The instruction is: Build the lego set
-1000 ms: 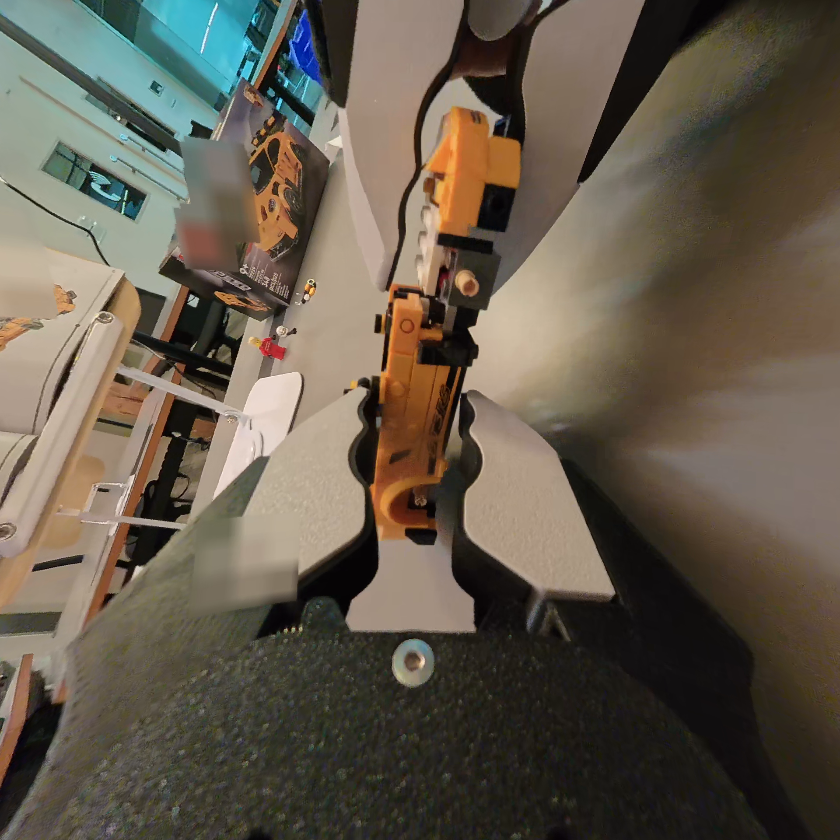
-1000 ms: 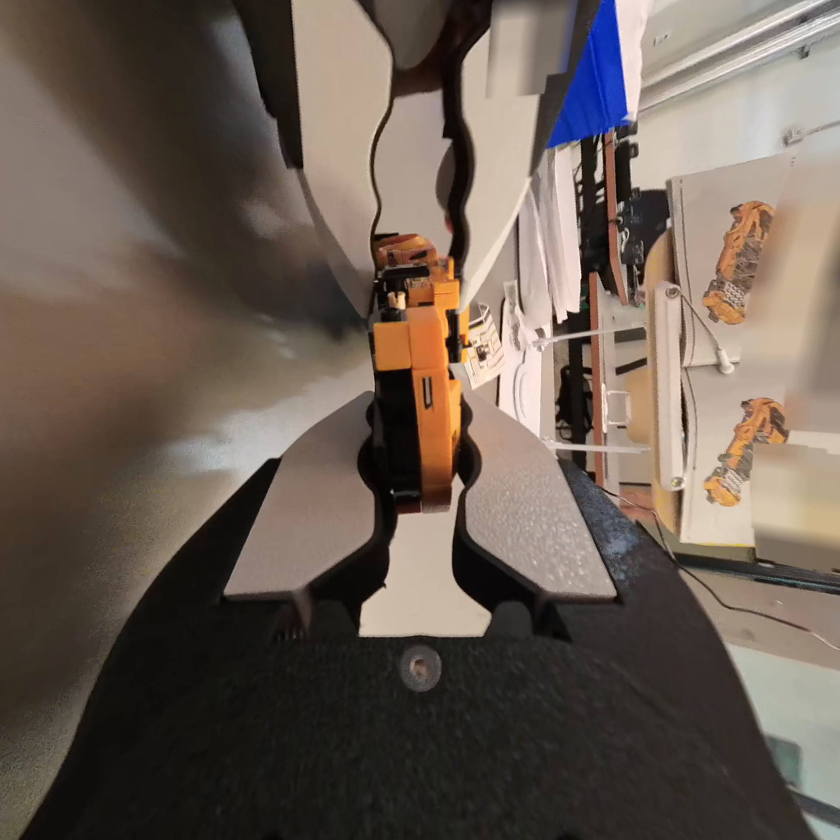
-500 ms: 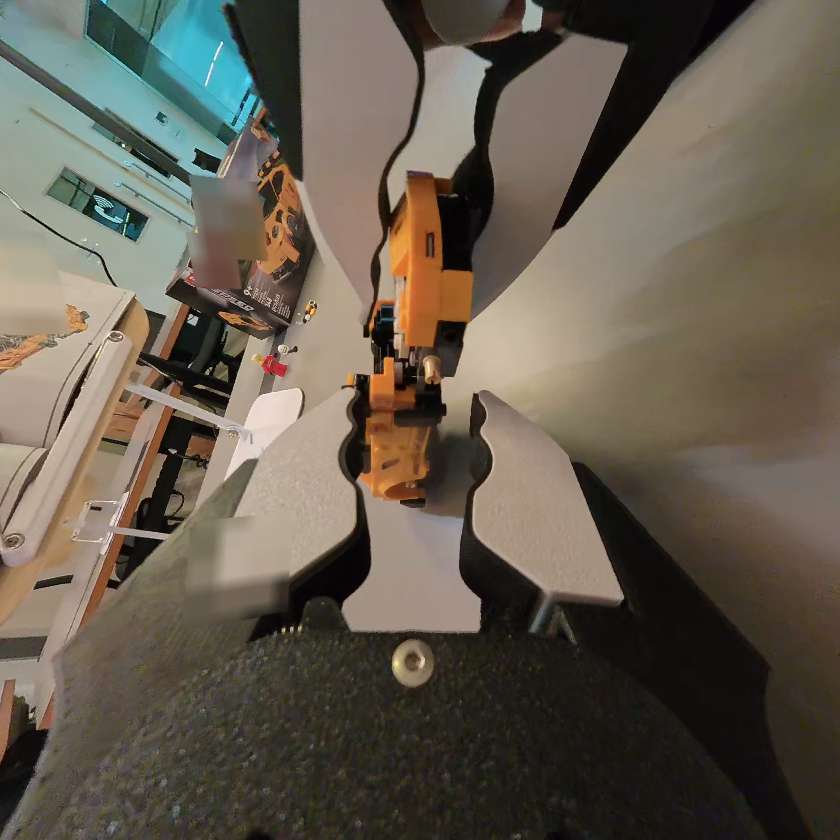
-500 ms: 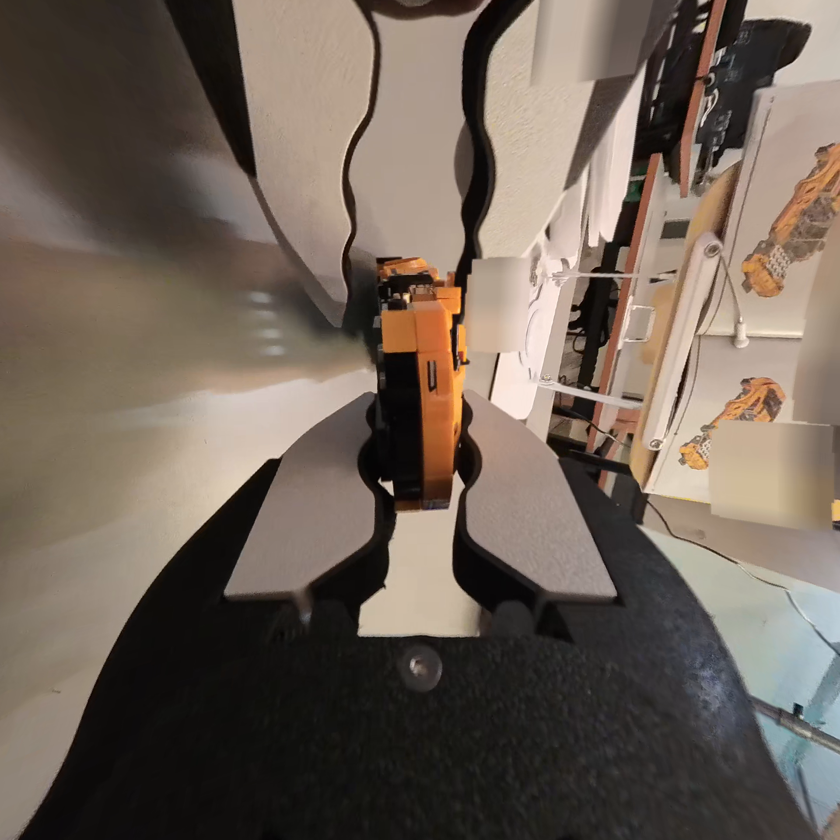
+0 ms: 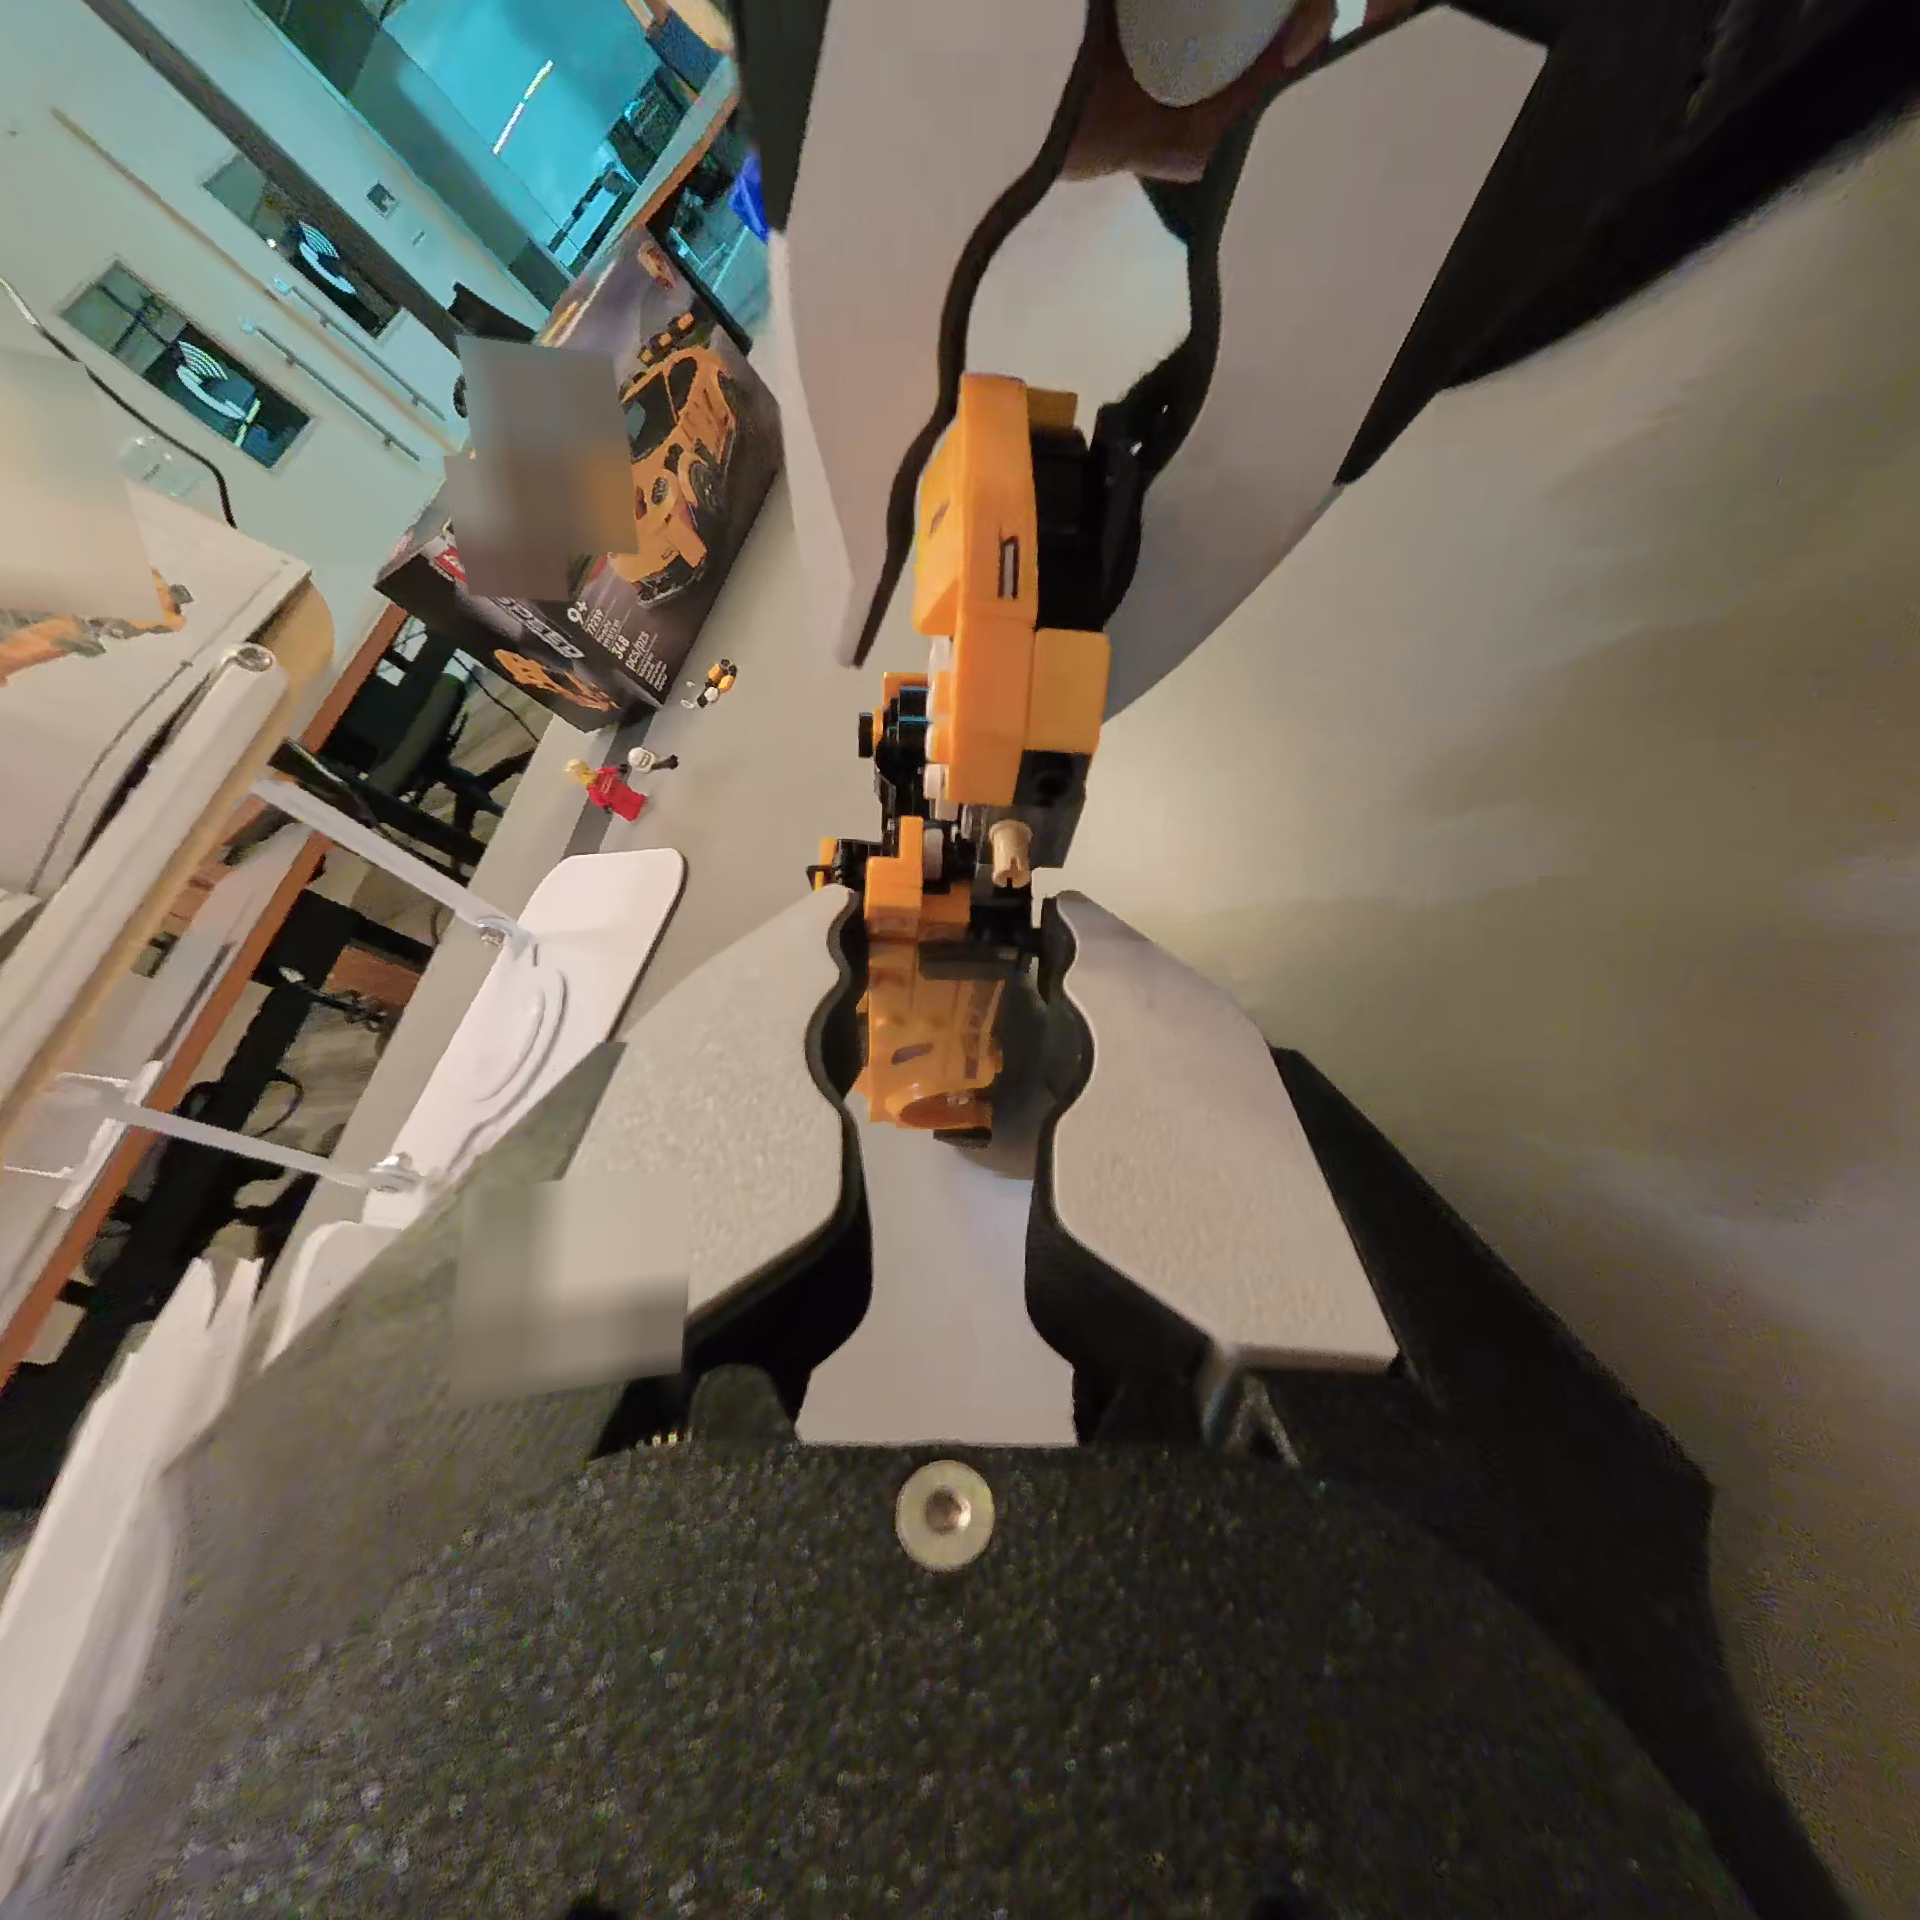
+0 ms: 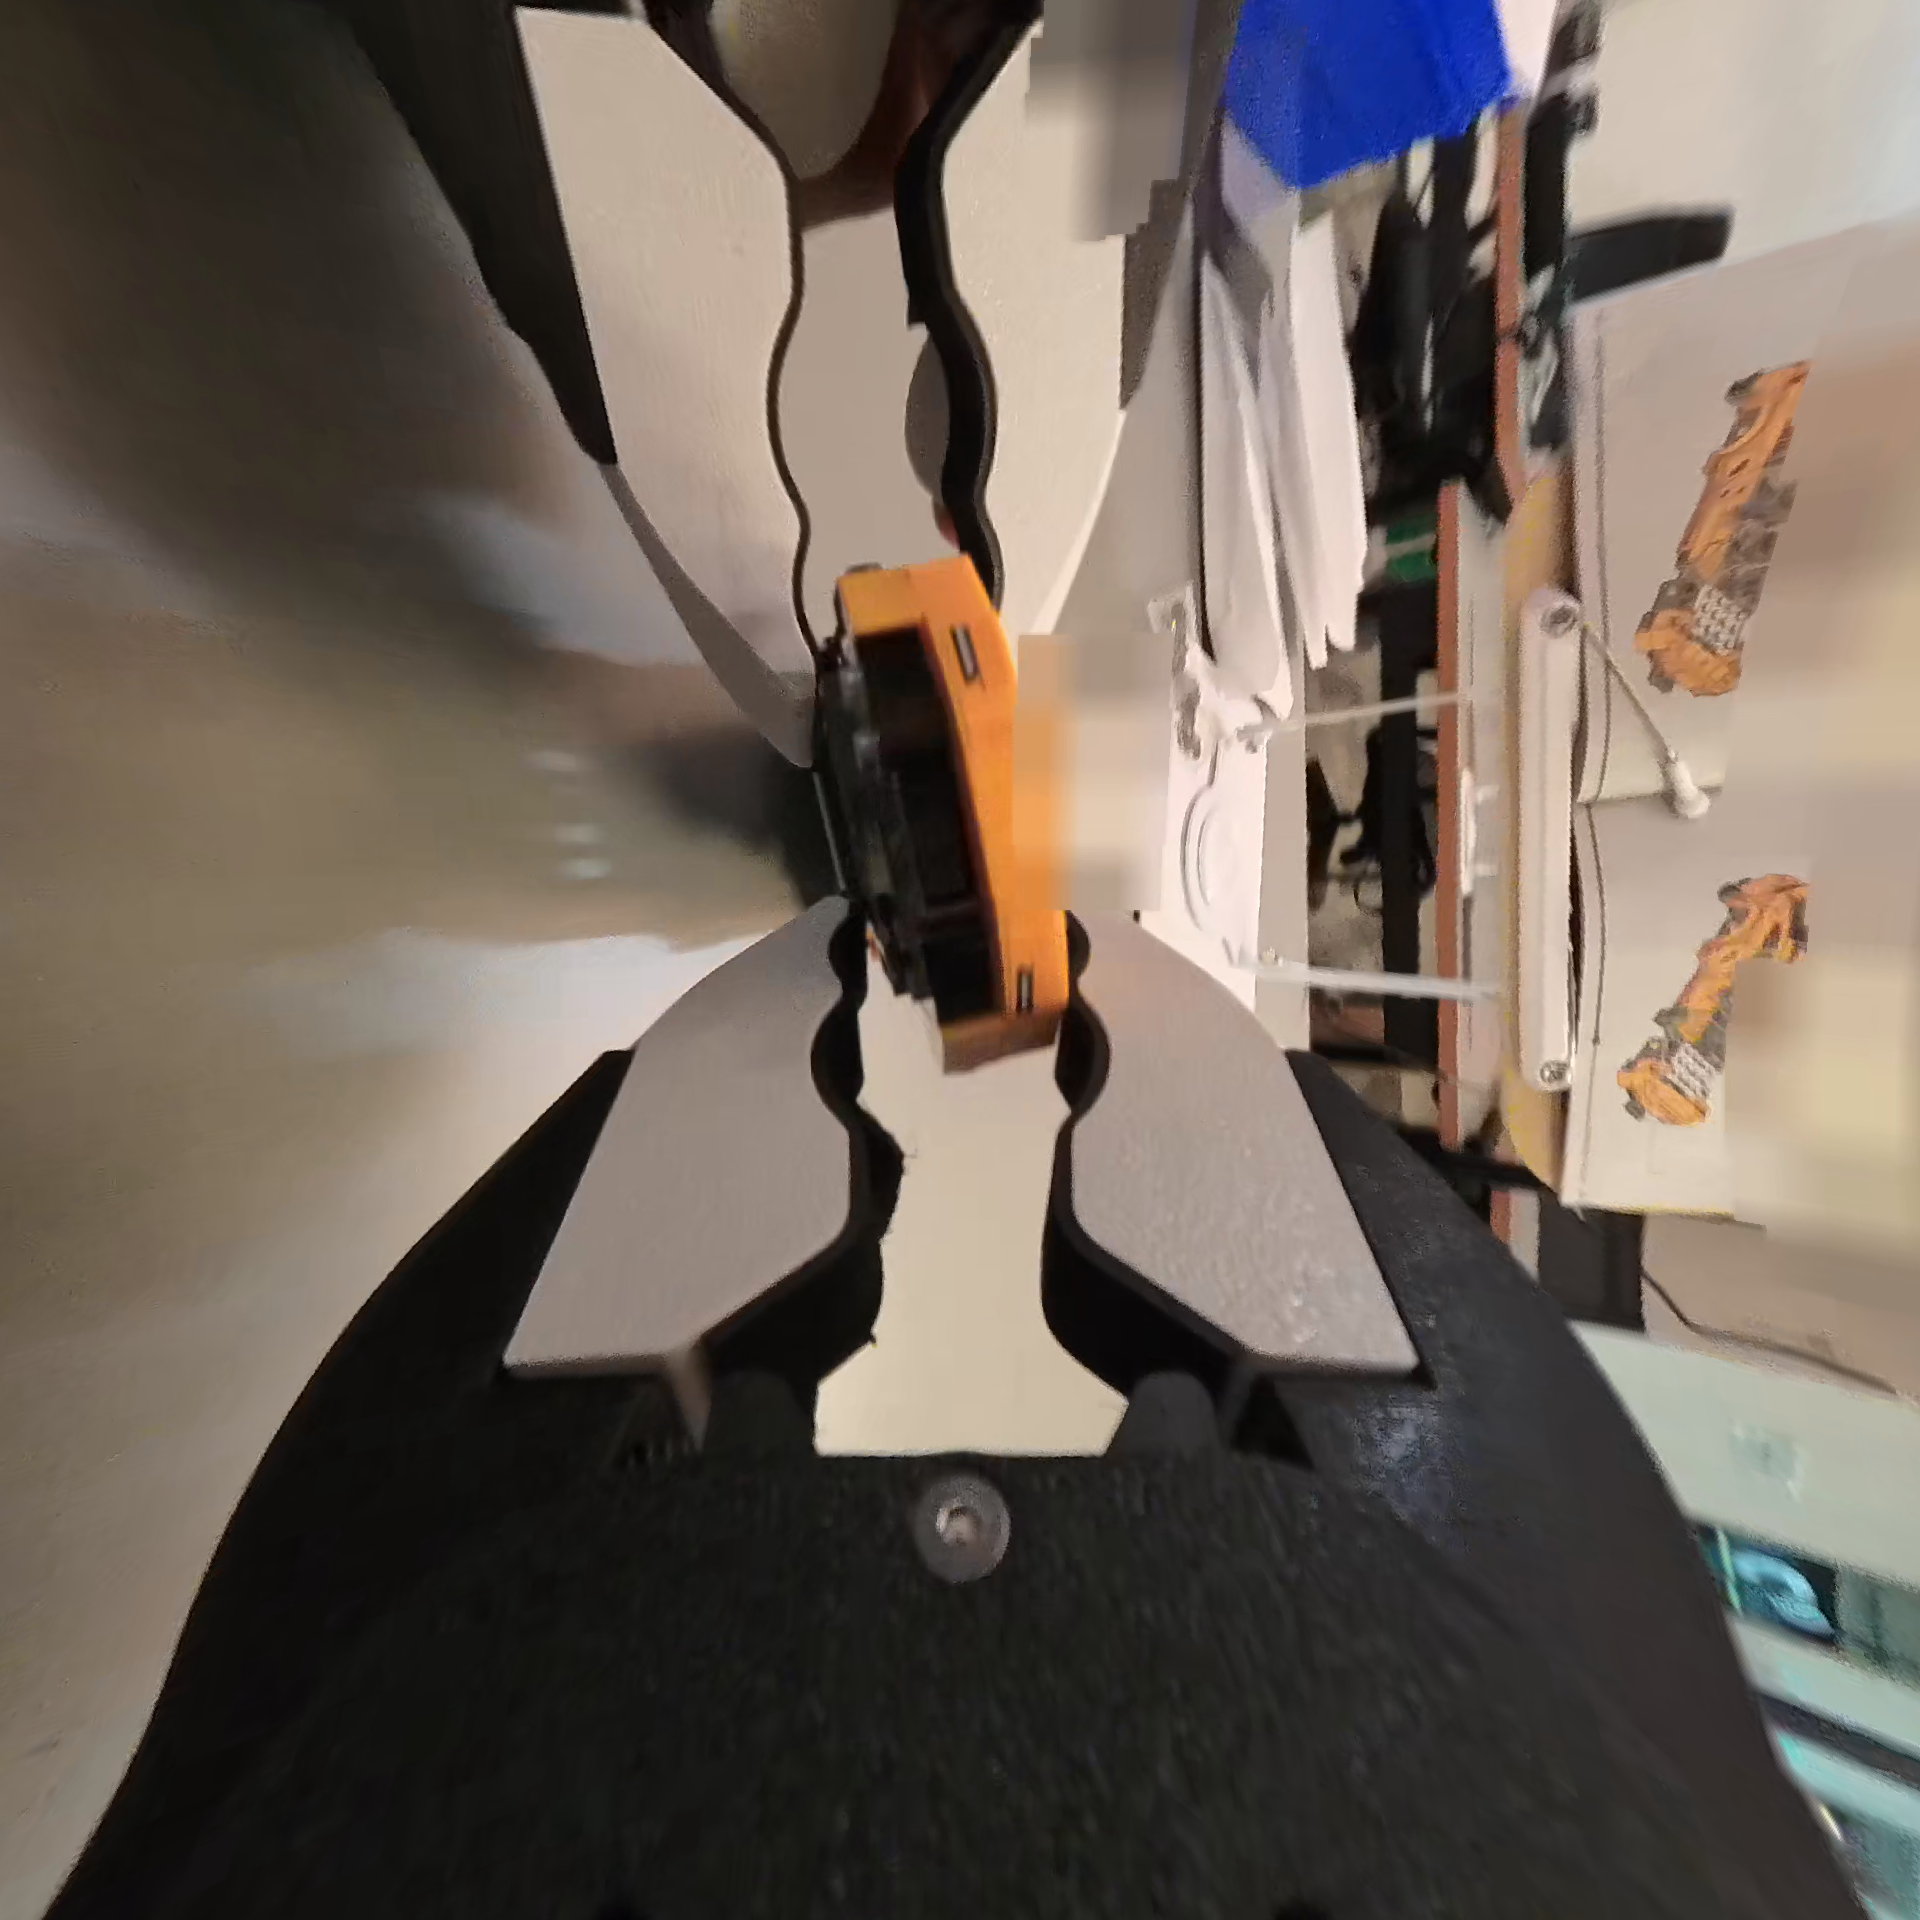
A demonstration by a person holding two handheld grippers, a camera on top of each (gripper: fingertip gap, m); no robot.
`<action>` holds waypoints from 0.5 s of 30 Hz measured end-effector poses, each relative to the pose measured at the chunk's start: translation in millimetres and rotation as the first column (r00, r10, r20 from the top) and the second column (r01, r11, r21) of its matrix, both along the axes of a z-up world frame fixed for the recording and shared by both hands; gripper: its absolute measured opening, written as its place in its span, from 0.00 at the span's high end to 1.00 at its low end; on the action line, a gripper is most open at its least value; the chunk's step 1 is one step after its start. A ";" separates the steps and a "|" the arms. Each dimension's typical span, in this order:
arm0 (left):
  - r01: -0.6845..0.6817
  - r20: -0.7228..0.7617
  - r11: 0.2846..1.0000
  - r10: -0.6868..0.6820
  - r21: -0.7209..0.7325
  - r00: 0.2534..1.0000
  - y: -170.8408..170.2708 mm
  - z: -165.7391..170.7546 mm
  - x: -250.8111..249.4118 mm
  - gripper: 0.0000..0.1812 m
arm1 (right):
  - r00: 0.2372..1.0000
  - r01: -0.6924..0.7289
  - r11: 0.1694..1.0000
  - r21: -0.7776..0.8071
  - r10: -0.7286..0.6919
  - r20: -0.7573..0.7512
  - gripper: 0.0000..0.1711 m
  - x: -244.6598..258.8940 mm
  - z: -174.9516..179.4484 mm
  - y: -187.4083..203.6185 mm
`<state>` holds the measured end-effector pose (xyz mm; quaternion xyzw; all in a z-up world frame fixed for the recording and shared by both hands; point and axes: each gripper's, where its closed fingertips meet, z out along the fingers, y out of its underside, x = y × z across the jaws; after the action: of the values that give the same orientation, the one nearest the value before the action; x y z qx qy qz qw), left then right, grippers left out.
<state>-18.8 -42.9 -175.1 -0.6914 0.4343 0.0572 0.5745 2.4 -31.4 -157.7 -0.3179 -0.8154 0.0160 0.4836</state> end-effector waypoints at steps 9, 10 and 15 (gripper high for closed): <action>0.049 0.102 0.997 -0.043 -0.052 0.994 -2.1 -1.2 -0.9 0.82 | 0.976 -0.219 0.969 -0.115 0.215 -0.044 0.86 0.0 1.4 -16.8; 0.058 0.109 0.996 -0.051 -0.064 0.993 -3.3 -1.4 -0.4 0.82 | 0.978 -0.206 0.973 -0.104 0.208 0.001 0.86 1.1 1.7 -14.8; 0.073 0.107 0.997 -0.070 -0.024 0.992 -11.5 14.6 4.6 0.74 | 0.960 -0.152 0.988 -0.004 0.148 0.237 0.86 10.1 9.9 -2.0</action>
<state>-14.1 -54.4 -160.5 -0.6853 0.4283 -0.0064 0.5890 12.5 -33.4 -147.8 -0.2512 -0.8890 0.0087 0.3826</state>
